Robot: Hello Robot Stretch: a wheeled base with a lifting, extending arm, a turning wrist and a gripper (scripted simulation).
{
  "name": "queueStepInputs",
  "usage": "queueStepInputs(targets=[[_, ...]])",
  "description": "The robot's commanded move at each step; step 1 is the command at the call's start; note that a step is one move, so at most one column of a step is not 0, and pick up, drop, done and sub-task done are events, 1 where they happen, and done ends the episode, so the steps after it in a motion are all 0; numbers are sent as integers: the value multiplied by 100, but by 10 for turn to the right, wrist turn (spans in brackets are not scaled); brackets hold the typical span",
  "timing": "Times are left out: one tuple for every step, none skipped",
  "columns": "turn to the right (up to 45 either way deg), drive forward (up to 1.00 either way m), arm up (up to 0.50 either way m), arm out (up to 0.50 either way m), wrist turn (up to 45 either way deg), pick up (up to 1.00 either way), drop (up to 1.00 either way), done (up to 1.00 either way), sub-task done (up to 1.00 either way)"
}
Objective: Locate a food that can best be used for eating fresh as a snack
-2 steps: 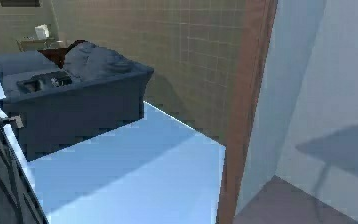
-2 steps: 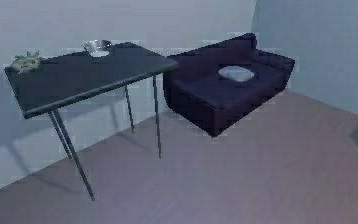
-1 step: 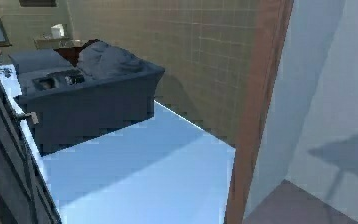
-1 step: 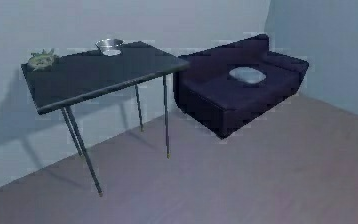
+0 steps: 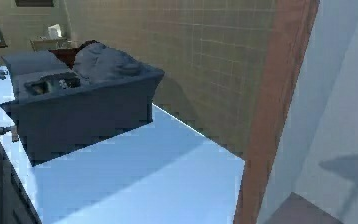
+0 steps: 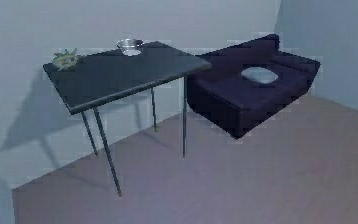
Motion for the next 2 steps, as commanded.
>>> queueStepInputs(targets=[[-180, 0, 0, 0, 0, 0, 0, 0, 0], [0, 95, 0, 0, 0, 0, 0, 0, 0]])
